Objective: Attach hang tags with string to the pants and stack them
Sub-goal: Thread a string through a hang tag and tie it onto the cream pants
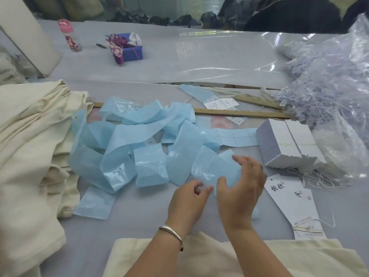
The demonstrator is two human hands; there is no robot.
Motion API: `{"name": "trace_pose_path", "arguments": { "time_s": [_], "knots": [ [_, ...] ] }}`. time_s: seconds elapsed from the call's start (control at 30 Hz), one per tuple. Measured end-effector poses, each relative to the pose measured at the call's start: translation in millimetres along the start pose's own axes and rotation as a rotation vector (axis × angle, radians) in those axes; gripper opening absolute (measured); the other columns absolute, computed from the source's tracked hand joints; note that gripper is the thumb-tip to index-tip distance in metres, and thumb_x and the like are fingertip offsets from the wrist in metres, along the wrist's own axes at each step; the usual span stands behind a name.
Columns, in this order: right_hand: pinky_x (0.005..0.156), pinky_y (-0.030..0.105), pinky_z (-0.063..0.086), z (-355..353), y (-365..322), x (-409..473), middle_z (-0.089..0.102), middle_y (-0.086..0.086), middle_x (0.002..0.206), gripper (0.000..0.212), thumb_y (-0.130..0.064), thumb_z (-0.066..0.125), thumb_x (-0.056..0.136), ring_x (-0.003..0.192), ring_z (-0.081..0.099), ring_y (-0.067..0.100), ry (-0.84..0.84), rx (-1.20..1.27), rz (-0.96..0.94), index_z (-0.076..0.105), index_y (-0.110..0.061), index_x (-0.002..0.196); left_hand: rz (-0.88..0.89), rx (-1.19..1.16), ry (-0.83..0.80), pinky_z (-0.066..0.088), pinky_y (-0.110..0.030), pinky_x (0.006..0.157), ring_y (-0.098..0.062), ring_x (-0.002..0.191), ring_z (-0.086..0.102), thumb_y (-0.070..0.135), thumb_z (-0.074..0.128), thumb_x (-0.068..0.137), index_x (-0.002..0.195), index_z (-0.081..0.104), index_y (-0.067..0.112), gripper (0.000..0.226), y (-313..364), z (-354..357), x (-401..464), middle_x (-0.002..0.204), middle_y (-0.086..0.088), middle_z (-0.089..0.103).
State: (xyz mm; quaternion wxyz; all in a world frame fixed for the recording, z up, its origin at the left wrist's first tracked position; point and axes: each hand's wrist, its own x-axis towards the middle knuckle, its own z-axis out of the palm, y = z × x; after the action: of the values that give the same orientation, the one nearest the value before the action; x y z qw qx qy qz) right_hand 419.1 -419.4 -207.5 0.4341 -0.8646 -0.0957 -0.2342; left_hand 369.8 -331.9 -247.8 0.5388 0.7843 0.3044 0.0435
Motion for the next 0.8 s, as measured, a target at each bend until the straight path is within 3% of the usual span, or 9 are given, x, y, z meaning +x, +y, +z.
{"name": "trace_pose_path", "arguments": {
  "time_s": [0.1,0.2,0.3,0.37,0.47,0.53,0.6,0.73,0.8],
  "knots": [
    [0.085,0.026,0.035,19,-23,19,0.06,0.005,0.109,0.046,0.002,0.068,0.063,0.102,0.054,0.028,-0.13,0.139,-0.089,0.062,-0.008,0.107,0.007,-0.048,0.087,0.052,-0.037,0.075,-0.016,0.073,0.061,0.036,0.06,0.09,0.078,0.066,0.025,0.017,-7,-15,-7,0.069,0.008,0.063],
    [0.101,0.029,0.033,61,-36,29,0.042,0.002,0.139,0.067,-0.023,0.071,0.078,0.127,0.037,0.025,-0.545,-0.043,-0.218,0.04,-0.015,0.137,-0.018,-0.032,0.136,0.052,-0.038,0.074,-0.015,0.069,0.061,0.027,0.059,0.089,0.072,0.064,0.023,0.018,-18,-27,-15,0.066,0.006,0.065],
    [0.118,0.038,0.012,106,-35,27,0.013,-0.004,0.16,0.085,-0.04,0.063,0.084,0.146,0.009,0.018,-0.895,-0.339,-0.543,0.013,-0.026,0.152,-0.025,-0.026,0.215,0.053,-0.038,0.071,-0.016,0.067,0.062,0.021,0.06,0.088,0.075,0.065,0.029,0.017,-29,-39,-20,0.066,0.006,0.066],
    [0.12,0.044,-0.003,125,-27,22,0.019,-0.007,0.159,0.081,-0.043,0.056,0.087,0.147,0.007,0.014,-1.005,-0.412,-0.558,0.012,-0.028,0.152,-0.033,-0.055,0.28,0.054,-0.04,0.07,-0.016,0.066,0.063,0.015,0.057,0.088,0.092,0.066,0.036,0.023,-37,-49,-21,0.064,0.004,0.064],
    [0.116,0.052,-0.011,136,-14,18,0.035,-0.004,0.148,0.075,-0.055,0.051,0.086,0.142,0.02,0.018,-0.923,-0.48,-0.497,0.023,-0.026,0.148,-0.087,-0.032,0.324,0.055,-0.039,0.067,-0.018,0.063,0.062,0.014,0.054,0.087,0.124,0.046,0.057,0.057,-48,-66,-18,0.062,-0.001,0.06],
    [0.114,0.052,-0.01,138,-10,18,0.042,-0.002,0.139,0.074,-0.06,0.052,0.084,0.136,0.028,0.021,-0.869,-0.527,-0.509,0.029,-0.027,0.145,-0.136,-0.037,0.328,0.056,-0.039,0.067,-0.021,0.06,0.062,0.013,0.052,0.087,0.138,0.039,0.049,0.064,-53,-72,-13,0.064,-0.004,0.063],
    [0.11,0.048,-0.006,137,-5,22,0.051,-0.005,0.132,0.065,-0.059,0.054,0.083,0.13,0.036,0.019,-0.836,-0.526,-0.524,0.038,-0.028,0.139,-0.174,-0.025,0.351,0.057,-0.039,0.071,-0.022,0.068,0.064,0.017,0.051,0.088,0.141,0.047,0.033,0.056,-54,-74,-7,0.07,-0.003,0.067],
    [0.1,0.035,0.015,122,-4,46,0.064,-0.011,0.093,0.019,-0.049,0.059,0.087,0.1,0.052,0.014,-0.729,-0.35,-0.554,0.058,-0.03,0.086,-0.182,0.031,0.421,0.056,-0.043,0.076,-0.032,0.084,0.067,0.024,0.046,0.09,0.142,0.048,0.023,0.052,-55,-68,-9,0.084,-0.009,0.071],
    [0.08,0.032,0.028,112,-5,56,0.053,-0.008,0.062,0.039,-0.051,0.059,0.086,0.07,0.05,0.016,-0.63,-0.168,-0.543,0.046,-0.024,0.061,-0.171,0.036,0.446,0.056,-0.043,0.073,-0.032,0.078,0.067,0.023,0.044,0.092,0.147,0.041,0.019,0.055,-56,-67,-11,0.076,-0.009,0.068]
  ]
}}
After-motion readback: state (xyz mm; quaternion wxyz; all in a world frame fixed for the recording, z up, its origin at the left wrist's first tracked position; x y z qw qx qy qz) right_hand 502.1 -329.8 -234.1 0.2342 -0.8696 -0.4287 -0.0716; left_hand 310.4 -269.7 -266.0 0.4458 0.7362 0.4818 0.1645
